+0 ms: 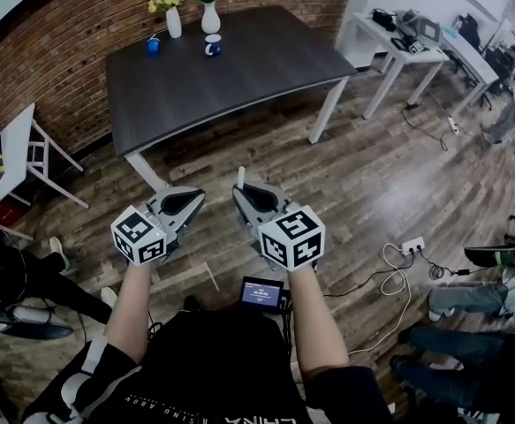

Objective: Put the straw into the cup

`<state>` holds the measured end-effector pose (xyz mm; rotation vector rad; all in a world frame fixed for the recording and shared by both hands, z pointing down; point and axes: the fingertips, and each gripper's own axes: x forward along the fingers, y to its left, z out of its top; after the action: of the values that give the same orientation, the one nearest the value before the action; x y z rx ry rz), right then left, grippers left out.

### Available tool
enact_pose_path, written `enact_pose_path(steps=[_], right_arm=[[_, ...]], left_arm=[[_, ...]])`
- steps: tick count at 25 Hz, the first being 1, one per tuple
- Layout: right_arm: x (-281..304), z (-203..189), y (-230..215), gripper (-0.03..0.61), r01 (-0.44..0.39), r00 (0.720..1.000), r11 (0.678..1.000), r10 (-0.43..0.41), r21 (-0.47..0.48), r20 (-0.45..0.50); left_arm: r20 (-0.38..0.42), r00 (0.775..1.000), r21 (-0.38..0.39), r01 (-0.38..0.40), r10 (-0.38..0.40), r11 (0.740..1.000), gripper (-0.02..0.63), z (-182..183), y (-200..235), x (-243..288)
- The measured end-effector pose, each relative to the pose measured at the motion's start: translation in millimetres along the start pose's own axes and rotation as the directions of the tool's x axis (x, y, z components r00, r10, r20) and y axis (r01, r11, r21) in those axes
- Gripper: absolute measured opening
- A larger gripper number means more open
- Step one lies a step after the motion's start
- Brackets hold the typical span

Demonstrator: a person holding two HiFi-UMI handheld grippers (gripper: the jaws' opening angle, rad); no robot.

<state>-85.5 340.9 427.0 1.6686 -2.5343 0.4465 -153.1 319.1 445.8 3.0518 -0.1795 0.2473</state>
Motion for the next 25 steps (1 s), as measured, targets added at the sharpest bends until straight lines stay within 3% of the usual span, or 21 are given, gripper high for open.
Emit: enact_pose_path(steps=[12,19,25], right_arm=[[-24,-19,-62,0.044,-0.038,0.999,0.998,0.038,0.052,-0.01],[7,-15,-95,0.044,-0.028,0.999,0.998,0.03,0.064,-0.034],[65,-5,-129,0.044,-0.003,0.998,0.998,0.007,0.055,-0.07]], left_arm=[[-0.033,0.997,-0.042,-0.074,0.073,0.996,0.003,-10,-6,46],[-0.029,0.995,-0.09,-0.096,0.094,0.991,0.003,-21,37,63],[0.011,0.998,-0.129,-0.052,0.054,0.99,0.003,-23,111,84]])
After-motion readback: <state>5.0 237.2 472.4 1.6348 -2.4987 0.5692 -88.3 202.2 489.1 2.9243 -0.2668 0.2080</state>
